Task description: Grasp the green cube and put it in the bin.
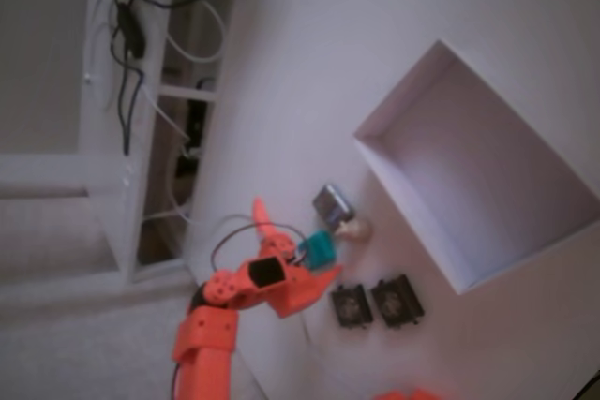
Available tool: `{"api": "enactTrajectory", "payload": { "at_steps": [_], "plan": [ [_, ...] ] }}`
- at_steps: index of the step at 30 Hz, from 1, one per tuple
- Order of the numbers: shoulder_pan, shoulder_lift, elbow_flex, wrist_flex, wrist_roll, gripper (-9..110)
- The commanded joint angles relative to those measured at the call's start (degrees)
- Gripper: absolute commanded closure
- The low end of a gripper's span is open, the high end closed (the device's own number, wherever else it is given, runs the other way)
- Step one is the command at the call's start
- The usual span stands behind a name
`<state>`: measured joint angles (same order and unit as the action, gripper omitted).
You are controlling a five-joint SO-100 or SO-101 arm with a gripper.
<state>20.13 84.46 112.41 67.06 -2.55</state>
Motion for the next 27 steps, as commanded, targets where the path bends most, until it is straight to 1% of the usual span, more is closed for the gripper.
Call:
{"api": "enactTrajectory", "payload": {
  "at_steps": [1,6,20,23,27],
  "plan": [
    [-1.6,-0.4,-1.6,-2.0,0.1,14],
    [-3.3,-1.0,-1.8,-3.3,0.1,14],
    [-2.2,-2.0,-1.2,-4.0,-0.1,15],
    [-2.1,-2.6,-1.1,-6.5,0.0,15],
    [-2.1,-2.6,-1.0,-6.8,0.0,15]
  ]
}}
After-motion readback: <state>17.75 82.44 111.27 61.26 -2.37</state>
